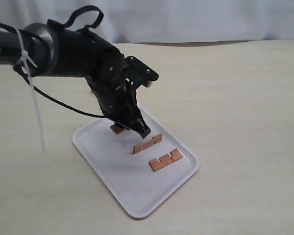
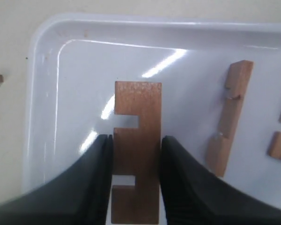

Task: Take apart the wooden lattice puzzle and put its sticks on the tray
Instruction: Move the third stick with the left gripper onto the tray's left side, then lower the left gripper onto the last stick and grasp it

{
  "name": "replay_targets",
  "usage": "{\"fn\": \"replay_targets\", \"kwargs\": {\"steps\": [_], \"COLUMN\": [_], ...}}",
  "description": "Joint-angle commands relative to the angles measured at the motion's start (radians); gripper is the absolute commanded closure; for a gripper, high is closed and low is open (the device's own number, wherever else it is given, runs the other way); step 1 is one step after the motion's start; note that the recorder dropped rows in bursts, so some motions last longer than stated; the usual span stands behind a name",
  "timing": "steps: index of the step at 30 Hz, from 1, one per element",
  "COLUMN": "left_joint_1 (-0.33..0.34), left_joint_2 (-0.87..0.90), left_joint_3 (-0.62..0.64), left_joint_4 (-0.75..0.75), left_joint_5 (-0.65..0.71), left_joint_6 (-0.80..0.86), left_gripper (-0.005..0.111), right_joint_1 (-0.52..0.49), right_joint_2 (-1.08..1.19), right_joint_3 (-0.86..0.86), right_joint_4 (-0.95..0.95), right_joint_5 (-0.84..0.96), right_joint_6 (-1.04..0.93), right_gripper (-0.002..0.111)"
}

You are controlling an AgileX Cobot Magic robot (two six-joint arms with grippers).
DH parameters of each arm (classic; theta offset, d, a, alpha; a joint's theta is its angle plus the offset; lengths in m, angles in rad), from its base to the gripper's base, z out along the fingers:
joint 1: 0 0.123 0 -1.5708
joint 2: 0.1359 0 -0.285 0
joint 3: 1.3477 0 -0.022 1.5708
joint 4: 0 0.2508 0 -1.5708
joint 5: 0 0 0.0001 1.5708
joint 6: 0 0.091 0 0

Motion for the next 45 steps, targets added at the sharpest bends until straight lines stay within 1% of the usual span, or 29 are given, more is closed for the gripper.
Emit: {"fn": "replay_targets", "kwargs": {"steps": [1,5,7,12,13,15,19,24,27,29,32,37,40,43,45], "left_joint_1": [-0.002,-0.002,-0.002,-0.002,-0.002,-0.002,-0.002,0.004,0.017,0.038,0.094,0.227,0.280,0.313,0.315], "left_joint_2": [0.045,0.055,0.055,0.055,0.055,0.050,0.018,-0.059,-0.107,-0.132,-0.145,-0.137,-0.115,-0.083,-0.052], "left_joint_3": [-0.003,-0.003,-0.003,-0.003,-0.003,-0.003,-0.005,-0.006,-0.006,-0.006,-0.006,-0.006,-0.006,-0.022,-0.049], "left_joint_4": [-0.002,-0.002,-0.002,0.008,0.022,0.038,0.067,0.067,0.074,0.074,0.074,0.074,0.070,0.066,0.065], "left_joint_5": [-0.025,-0.034,-0.036,-0.055,-0.063,-0.063,-0.065,-0.109,-0.143,-0.167,-0.202,-0.239,-0.240,-0.219,-0.180], "left_joint_6": [0.012,0.015,0.015,0.015,0.015,0.017,0.017,-0.004,-0.013,-0.041,-0.125,-0.311,-0.330,-0.351,-0.351], "left_gripper": [0.107,0.105,0.099,0.066,0.061,0.055,0.054,0.054,0.054,0.054,0.054,0.054,0.054,0.054,0.054], "right_joint_1": [-0.008,-0.008,-0.008,-0.008,-0.008,-0.008,-0.008,-0.008,-0.008,-0.008,-0.008,-0.008,-0.008,-0.008,-0.008], "right_joint_2": [-0.007,-0.007,-0.007,-0.007,-0.007,-0.007,-0.007,-0.007,-0.007,-0.007,-0.007,-0.007,-0.007,-0.007,-0.007], "right_joint_3": [0.001,0.001,0.001,0.001,0.001,0.001,0.001,0.001,0.001,0.001,0.001,0.001,0.001,0.001,0.001], "right_joint_4": [-0.004,-0.004,-0.004,-0.004,-0.004,-0.004,-0.004,-0.004,-0.004,-0.004,-0.004,-0.004,-0.004,-0.004,-0.004], "right_joint_5": [-0.012,-0.012,-0.012,-0.012,-0.012,-0.012,-0.012,-0.012,-0.012,-0.012,-0.012,-0.012,-0.012,-0.012,-0.012], "right_joint_6": [0.002,0.002,0.002,0.002,0.002,0.002,0.002,0.002,0.002,0.002,0.002,0.002,0.002,0.002,0.002], "right_gripper": [0.104,0.104,0.104,0.104,0.104,0.104,0.104,0.104,0.104,0.104,0.104,0.104,0.104,0.104,0.104]}}
